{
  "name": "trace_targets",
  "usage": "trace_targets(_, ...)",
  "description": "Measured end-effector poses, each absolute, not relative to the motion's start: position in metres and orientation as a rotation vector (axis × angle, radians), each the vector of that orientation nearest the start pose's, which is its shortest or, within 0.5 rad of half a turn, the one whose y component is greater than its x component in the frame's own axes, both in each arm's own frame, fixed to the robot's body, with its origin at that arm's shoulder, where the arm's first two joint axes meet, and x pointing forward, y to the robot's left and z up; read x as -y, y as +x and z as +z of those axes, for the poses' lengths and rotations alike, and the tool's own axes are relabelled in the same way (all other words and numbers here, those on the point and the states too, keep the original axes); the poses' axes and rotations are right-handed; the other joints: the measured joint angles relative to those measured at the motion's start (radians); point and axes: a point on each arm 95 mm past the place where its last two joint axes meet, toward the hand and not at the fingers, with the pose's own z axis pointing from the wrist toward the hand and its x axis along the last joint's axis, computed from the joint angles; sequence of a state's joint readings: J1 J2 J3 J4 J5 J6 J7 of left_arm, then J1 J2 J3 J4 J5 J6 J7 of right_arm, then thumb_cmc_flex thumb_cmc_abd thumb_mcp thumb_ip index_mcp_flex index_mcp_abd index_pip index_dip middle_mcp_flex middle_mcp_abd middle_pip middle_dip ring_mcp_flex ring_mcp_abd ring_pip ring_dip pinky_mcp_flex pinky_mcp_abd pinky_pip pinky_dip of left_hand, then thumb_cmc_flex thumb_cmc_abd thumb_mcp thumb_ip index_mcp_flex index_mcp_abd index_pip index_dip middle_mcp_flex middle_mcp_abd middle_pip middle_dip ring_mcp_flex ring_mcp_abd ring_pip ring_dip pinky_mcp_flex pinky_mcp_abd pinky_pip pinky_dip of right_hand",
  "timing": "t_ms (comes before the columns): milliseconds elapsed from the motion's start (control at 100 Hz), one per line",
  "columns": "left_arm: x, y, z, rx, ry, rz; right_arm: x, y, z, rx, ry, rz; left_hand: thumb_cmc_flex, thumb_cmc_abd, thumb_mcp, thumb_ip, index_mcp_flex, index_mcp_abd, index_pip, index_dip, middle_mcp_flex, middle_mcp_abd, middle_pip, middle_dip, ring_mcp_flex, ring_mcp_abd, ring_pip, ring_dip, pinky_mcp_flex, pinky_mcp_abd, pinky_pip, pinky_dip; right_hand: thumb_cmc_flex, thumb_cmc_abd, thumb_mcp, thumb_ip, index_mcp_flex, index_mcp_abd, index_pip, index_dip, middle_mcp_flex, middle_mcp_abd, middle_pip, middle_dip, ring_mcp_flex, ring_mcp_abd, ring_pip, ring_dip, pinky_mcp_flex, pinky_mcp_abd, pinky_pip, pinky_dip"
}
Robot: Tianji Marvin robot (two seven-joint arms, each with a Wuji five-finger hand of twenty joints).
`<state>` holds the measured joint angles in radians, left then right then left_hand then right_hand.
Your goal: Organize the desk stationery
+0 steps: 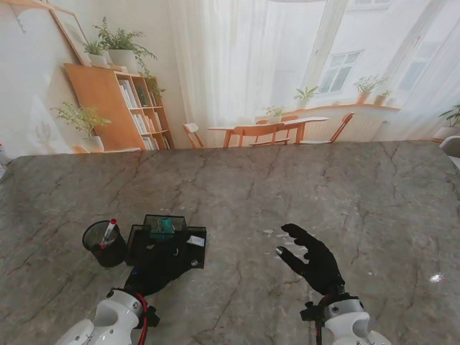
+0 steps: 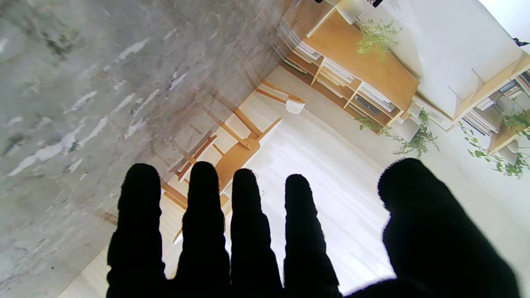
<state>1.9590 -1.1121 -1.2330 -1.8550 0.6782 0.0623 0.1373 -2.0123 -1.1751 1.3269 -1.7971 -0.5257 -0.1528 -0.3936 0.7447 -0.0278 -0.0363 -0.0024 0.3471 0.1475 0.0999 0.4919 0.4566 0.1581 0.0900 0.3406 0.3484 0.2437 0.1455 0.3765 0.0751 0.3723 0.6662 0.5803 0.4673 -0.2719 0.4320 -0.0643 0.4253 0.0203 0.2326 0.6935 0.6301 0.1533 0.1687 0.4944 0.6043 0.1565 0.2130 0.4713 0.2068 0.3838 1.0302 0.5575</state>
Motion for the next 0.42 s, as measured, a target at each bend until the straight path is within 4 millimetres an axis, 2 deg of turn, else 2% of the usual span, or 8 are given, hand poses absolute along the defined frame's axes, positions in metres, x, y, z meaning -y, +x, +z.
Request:
trace_targets(150, 0.0277, 0.2802, -0.3553, -1.267, -1.689, -1.689, -0.0009, 0.2826, -0.346, 1.089, -2.225, -2.594, 0.0, 0.0, 0.0, 0.0, 0.0, 0.0, 0.0, 0.0, 0.0, -0.009, 0.002, 0.001, 0.003, 0.0, 0.0, 0.0, 0.0, 0.0, 0.0, 0.0, 0.0, 0.0, 0.0, 0.0, 0.0, 0.0, 0.0, 0.0, 0.0, 0.0, 0.0, 0.0, 0.0, 0.0, 0.0, 0.0, 0.0, 0.0, 0.0, 0.0)
trace_targets(420, 0.0254, 0.2781, -0.3553, -1.271, -1.666, -1.694, -0.0014, 0.2839, -0.3461, 1.111, -2.231, -2.575, 0.0, 0.0, 0.0, 0.0, 0.0, 0.0, 0.008, 0.006, 0.0, 0.002, 0.002, 0.001, 0.012, 0.0, 0.003, 0.007, 0.01, 0.001, 0.0, 0.01, 0.0, 0.0, 0.0, 0.0, 0.0, 0.0, 0.0, 0.0, 0.0, 0.0, 0.0, 0.0, 0.0, 0.0, 0.0, 0.0, 0.0, 0.0, 0.0, 0.0)
